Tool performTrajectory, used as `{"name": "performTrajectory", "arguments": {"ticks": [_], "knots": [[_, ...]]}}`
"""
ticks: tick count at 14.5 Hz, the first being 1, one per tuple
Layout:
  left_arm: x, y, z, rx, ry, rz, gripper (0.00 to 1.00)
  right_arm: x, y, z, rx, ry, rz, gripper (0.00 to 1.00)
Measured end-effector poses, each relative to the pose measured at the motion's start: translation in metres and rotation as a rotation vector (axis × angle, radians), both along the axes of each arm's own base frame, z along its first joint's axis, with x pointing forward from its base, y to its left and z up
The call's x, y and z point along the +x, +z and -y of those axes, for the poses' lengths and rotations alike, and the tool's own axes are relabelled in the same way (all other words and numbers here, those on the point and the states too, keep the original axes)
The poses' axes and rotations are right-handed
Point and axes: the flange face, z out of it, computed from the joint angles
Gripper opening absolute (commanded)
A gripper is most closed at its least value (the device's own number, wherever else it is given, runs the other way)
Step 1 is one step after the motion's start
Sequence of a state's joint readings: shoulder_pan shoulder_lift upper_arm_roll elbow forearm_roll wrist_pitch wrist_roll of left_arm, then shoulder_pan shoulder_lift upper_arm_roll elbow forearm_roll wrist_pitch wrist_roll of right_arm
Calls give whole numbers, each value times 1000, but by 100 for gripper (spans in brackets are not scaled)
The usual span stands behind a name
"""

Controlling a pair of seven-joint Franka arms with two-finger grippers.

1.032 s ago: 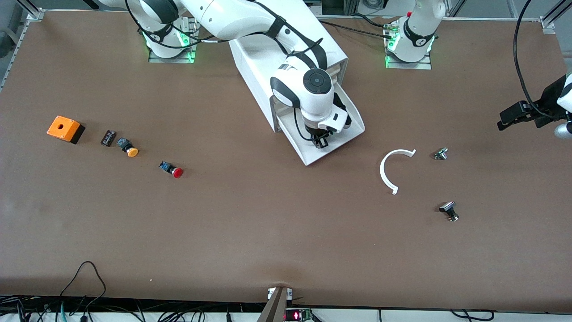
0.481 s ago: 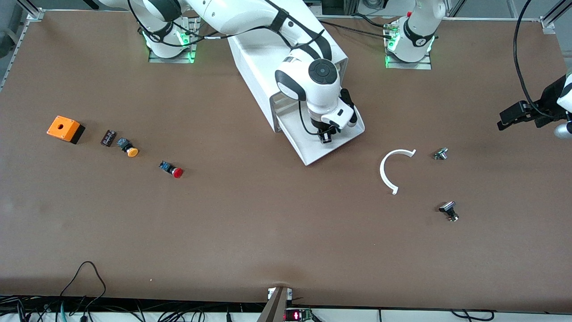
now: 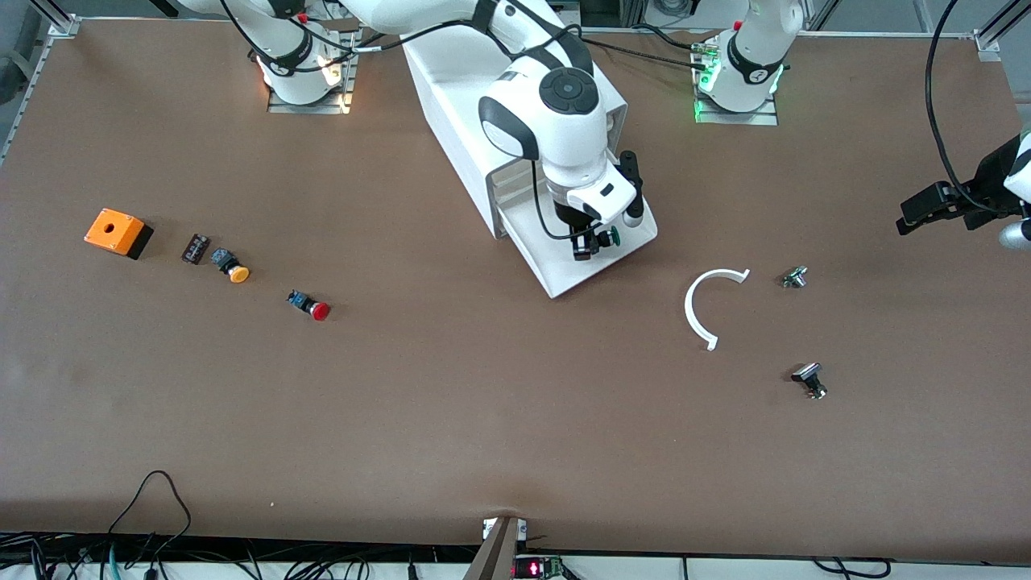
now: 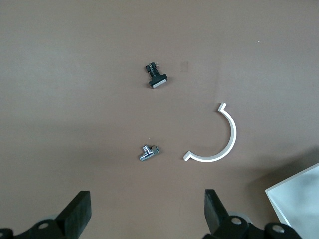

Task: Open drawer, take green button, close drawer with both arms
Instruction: 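Grasp the green push button in the drawer with the right gripper, then lift the green button out and carry it beside the red button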

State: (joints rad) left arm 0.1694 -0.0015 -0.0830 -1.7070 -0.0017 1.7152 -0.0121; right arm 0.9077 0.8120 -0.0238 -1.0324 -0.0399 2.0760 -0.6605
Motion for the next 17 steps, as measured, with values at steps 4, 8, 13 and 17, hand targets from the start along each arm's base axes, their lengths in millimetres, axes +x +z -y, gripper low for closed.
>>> {"name": "performTrajectory", "arguments": {"ticks": [4,8,13,17], "knots": [[0,0,0,0,0,0,100,19,42,20,45,-185,32,32],[0,0,0,0,0,0,100,42,50,44,79,-465,30,32],[0,0,0,0,0,0,100,94,50,112,97,-815,-104,31],[0,0,0,0,0,-4,100,134,47,171,122,-1109,-159,31]]}}
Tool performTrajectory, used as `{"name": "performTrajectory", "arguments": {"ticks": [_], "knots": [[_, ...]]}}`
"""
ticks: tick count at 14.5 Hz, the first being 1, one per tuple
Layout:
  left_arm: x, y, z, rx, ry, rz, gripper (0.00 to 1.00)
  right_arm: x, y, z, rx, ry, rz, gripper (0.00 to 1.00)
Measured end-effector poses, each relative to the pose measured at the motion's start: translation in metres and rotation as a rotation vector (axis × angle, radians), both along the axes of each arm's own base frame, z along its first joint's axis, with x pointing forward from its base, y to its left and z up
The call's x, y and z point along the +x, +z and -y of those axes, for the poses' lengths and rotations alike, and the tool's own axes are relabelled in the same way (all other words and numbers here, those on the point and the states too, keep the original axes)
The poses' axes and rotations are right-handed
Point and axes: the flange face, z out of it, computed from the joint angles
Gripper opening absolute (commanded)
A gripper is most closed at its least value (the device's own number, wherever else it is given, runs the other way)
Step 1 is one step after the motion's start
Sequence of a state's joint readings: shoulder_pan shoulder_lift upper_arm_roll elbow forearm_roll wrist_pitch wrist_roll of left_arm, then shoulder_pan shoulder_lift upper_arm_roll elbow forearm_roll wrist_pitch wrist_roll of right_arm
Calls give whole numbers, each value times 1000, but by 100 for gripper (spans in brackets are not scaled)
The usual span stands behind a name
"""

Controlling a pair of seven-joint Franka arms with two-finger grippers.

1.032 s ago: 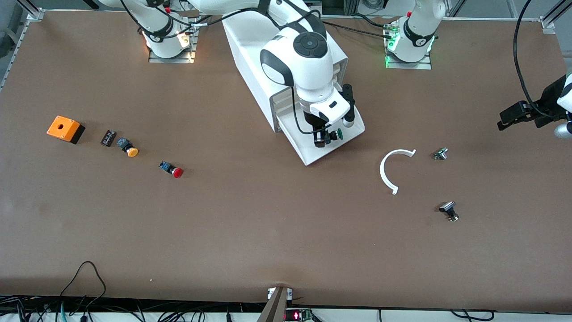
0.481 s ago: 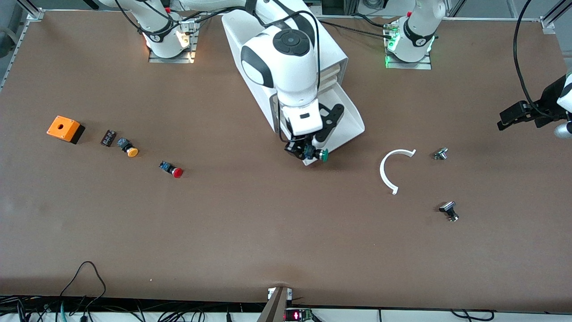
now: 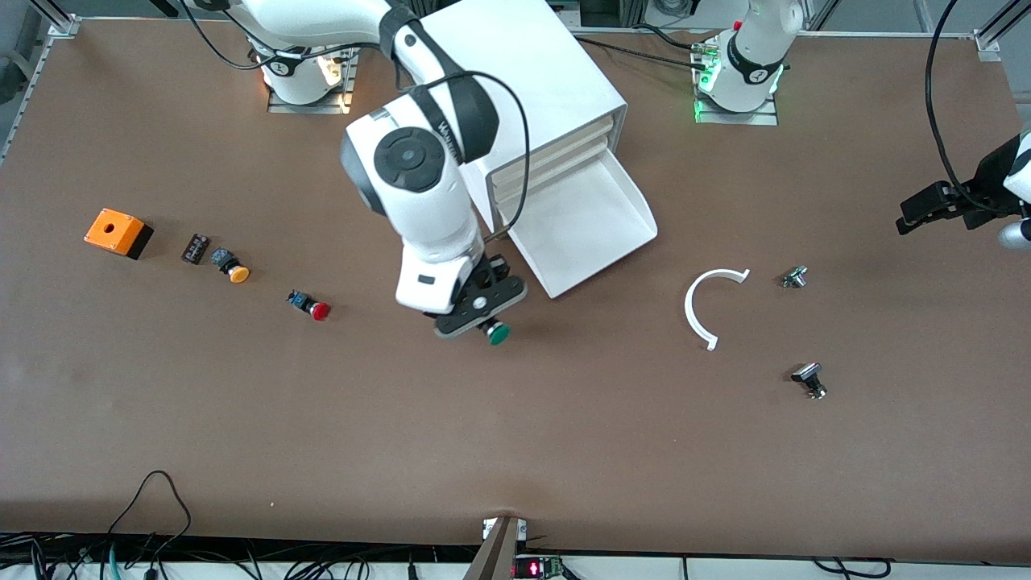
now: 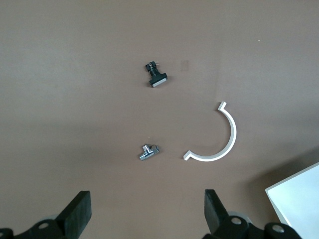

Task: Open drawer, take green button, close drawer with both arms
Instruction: 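Lift the green button out and carry it beside the red button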

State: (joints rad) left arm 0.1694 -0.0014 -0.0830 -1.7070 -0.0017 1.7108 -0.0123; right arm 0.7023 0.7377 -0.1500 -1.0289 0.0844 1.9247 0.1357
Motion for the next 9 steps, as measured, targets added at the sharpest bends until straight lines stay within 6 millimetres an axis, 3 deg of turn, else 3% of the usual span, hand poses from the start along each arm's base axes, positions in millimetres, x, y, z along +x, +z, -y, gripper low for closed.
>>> {"name": "performTrajectory", "arguments": {"ticks": [4,9], "knots": [[0,0,0,0,0,-2,100,1,-28,10,-1,-231,-61,31],[0,0,0,0,0,-4,100,-1,-56,27,-59,-303,-140,31]]}}
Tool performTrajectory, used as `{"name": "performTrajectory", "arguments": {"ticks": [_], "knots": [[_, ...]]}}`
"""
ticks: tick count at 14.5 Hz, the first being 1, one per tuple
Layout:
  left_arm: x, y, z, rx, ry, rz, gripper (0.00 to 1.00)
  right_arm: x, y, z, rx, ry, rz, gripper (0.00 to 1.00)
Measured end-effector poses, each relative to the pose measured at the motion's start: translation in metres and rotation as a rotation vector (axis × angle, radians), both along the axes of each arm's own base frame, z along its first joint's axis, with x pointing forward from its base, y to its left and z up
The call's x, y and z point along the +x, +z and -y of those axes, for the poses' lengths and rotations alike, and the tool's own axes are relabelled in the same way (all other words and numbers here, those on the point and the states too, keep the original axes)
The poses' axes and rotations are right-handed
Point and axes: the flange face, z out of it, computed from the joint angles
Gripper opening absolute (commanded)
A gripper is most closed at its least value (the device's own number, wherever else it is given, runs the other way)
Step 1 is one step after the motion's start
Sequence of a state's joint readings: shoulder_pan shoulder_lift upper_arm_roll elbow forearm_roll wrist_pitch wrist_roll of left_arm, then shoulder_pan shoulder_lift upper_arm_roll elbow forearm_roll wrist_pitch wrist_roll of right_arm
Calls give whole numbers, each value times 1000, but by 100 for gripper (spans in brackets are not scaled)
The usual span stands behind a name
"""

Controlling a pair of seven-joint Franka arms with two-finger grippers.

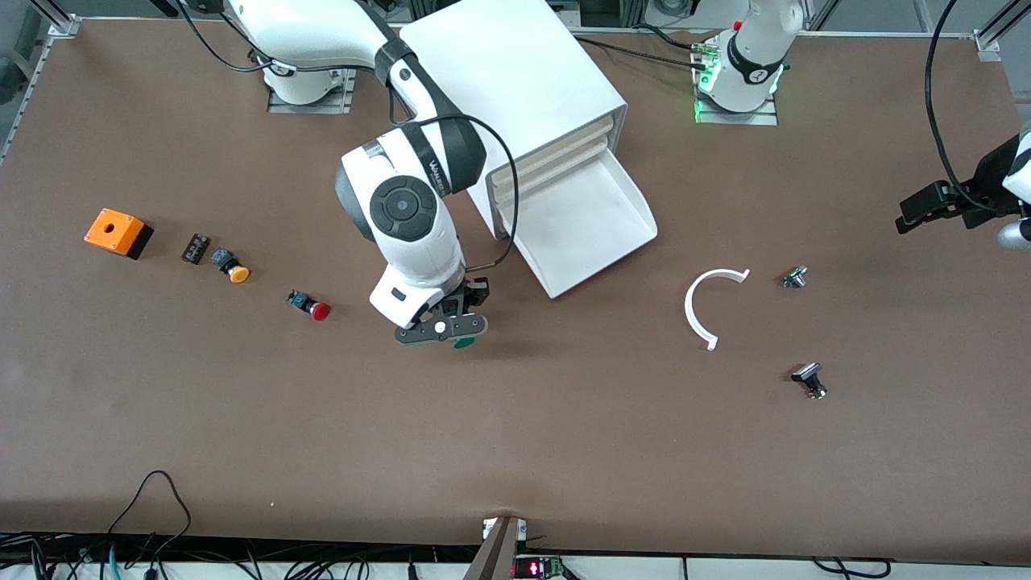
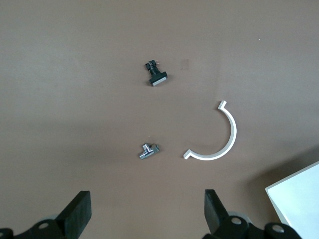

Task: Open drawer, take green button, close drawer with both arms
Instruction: 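Lift the green button out and carry it beside the red button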

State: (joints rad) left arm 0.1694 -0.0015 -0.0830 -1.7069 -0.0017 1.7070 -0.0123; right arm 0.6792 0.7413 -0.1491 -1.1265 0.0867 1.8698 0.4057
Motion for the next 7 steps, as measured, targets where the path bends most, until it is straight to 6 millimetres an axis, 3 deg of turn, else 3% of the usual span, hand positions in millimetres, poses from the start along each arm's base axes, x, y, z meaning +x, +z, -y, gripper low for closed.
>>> {"name": "performTrajectory", "arguments": {"ticks": [7], "knots": [[2,6,12,1,-19,10,100,17,-26,61,-41,24,-81,32]]}}
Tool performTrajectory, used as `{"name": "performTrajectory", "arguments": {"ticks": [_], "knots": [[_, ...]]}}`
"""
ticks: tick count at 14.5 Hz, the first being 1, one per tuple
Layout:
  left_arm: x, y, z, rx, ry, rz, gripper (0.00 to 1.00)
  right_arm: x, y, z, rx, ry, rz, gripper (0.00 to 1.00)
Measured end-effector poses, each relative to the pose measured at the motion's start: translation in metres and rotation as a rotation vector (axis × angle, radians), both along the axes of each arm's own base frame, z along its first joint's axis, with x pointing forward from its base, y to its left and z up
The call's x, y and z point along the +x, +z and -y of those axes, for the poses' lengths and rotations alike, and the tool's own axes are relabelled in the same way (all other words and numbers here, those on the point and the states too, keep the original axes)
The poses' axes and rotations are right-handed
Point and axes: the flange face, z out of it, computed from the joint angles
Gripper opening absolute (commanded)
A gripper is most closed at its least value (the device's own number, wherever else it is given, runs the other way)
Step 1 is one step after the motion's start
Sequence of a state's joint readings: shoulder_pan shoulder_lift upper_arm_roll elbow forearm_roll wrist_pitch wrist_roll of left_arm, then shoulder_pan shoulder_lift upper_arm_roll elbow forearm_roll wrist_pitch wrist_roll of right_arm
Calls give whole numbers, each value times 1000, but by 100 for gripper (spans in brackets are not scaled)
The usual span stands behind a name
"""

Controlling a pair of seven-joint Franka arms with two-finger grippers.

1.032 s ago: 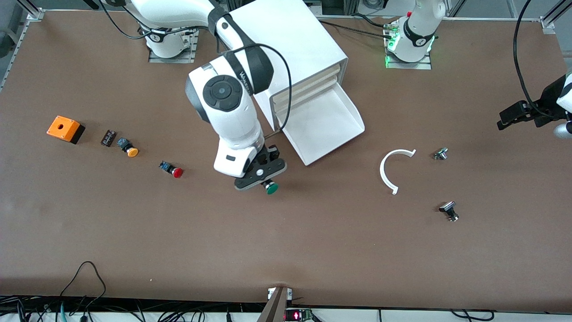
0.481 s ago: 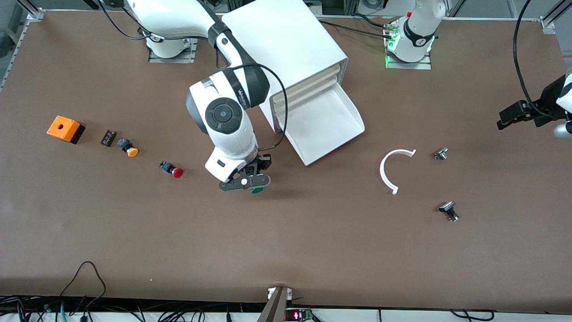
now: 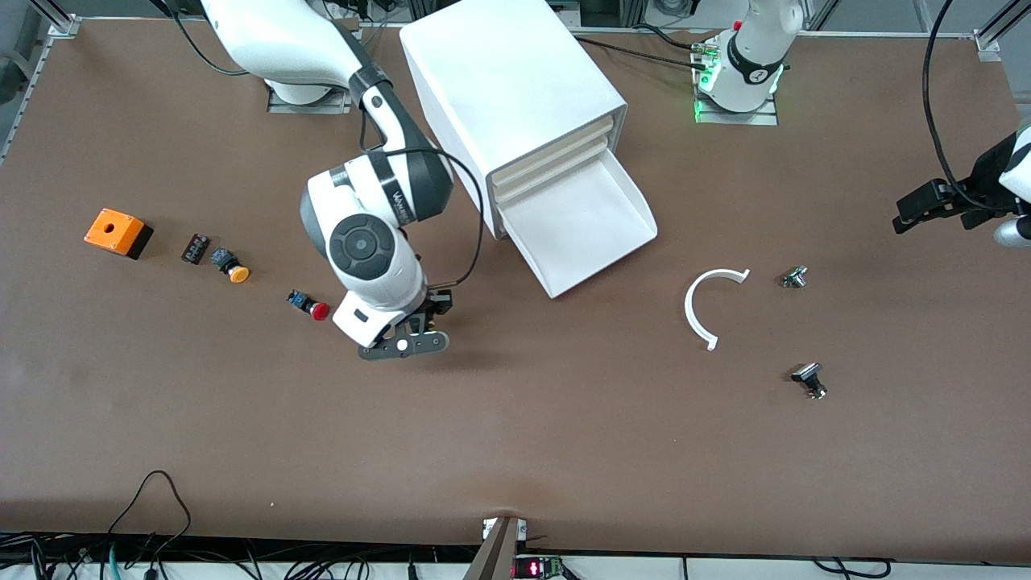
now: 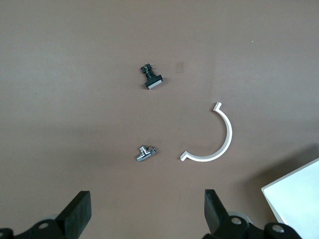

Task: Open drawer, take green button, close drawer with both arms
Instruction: 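Lift the green button out and carry it beside the red button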

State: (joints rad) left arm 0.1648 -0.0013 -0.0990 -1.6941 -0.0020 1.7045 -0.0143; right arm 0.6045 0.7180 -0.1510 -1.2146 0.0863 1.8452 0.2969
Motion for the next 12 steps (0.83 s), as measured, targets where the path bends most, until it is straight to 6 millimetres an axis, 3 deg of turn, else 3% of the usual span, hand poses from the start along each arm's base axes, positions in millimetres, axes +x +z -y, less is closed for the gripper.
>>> {"name": "performTrajectory", "arguments": {"ticks": [4,9,12], "knots": [[0,0,0,4,-2,-2,100,3,-5,54,-7,38,-52,33],[0,-1,0,3,0,-3,100,18,-10,139,12,142,-101,33],[3,-12,0,5,-2,-25,100,25,-20,174,25,203,-114,33]]}}
